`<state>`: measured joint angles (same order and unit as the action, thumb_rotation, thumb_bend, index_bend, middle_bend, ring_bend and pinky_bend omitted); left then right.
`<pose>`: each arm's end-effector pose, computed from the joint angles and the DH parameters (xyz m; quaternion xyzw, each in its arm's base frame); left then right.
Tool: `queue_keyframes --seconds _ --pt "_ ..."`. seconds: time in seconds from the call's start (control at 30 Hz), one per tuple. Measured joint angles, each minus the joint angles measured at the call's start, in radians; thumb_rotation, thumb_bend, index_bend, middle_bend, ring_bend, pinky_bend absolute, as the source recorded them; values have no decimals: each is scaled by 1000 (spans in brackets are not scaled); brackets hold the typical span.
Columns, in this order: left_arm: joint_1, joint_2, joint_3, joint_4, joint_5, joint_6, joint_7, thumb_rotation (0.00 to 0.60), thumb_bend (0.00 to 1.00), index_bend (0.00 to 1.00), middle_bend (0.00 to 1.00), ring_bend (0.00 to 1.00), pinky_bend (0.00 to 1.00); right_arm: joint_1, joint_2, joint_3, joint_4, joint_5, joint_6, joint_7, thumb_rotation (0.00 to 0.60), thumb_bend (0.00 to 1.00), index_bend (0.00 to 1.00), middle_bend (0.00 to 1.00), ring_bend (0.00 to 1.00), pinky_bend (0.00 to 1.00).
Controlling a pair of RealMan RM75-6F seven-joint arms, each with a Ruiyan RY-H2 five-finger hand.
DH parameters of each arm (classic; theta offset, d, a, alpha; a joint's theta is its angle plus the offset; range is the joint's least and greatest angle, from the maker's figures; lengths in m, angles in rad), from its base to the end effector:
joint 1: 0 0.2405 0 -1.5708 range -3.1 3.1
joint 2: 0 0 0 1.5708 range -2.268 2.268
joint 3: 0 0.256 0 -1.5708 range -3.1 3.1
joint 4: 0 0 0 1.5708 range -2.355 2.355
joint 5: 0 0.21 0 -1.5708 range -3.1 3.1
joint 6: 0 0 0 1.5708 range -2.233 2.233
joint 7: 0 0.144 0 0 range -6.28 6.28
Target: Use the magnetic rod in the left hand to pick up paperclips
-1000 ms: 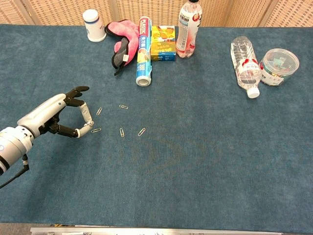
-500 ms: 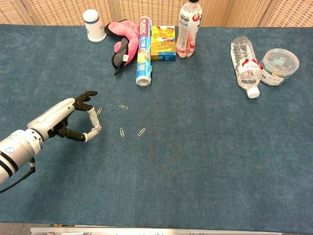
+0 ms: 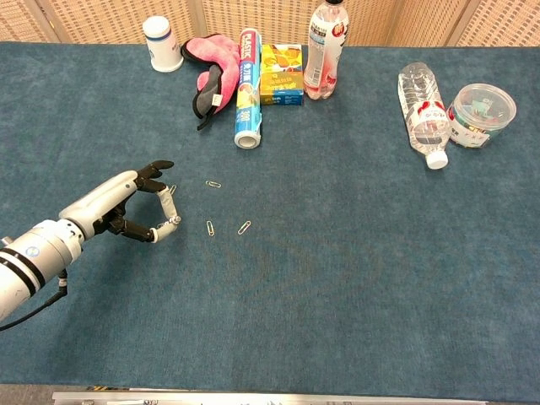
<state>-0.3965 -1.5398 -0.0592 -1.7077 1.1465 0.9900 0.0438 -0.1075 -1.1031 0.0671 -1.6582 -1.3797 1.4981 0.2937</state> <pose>-0.2041 0.2230 -0.0372 -0.6057 -0.6333 -0.3659 0.3134 -0.3460 -0.1191 0.1702 0.4299 -0.5333 0.4176 0.5970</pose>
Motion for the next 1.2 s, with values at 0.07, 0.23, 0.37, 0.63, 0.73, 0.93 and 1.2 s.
queue_keyframes --seconds 0.07,0.23,0.37,0.63,0.73,0.93,1.2 --pt "-5 -2 -1 4 -7 -5 6 600 358 567 0 0 76 -1 0 0 1 1 0 1 600 313 595 449 368 537" --pt "-14 -8 -3 13 -24 -13 13 600 358 568 0 0 76 -2 -2 0 5 1 0 5 600 313 595 449 368 537" --pt "-18 -9 -3 20 -39 -22 10 600 358 568 0 0 77 -2 -2 0 7 4 -4 7 600 313 595 449 368 537" --pt "-19 8 -4 13 -44 -24 -3 600 358 568 0 0 76 0 0 0 4 1 -6 7 600 313 595 449 368 537" --pt "-23 19 -10 3 -40 -22 -7 600 358 568 0 0 76 1 0 1 2 0 -7 5 600 313 595 449 368 537" --pt "-45 35 -30 -2 -48 -31 3 600 358 568 0 0 76 2 3 2 -2 -2 -7 2 600 313 595 449 368 537" --pt "-93 25 -61 52 -122 -91 13 600 358 568 0 0 76 0 6 1 -2 0 -6 6 600 313 595 449 368 537"
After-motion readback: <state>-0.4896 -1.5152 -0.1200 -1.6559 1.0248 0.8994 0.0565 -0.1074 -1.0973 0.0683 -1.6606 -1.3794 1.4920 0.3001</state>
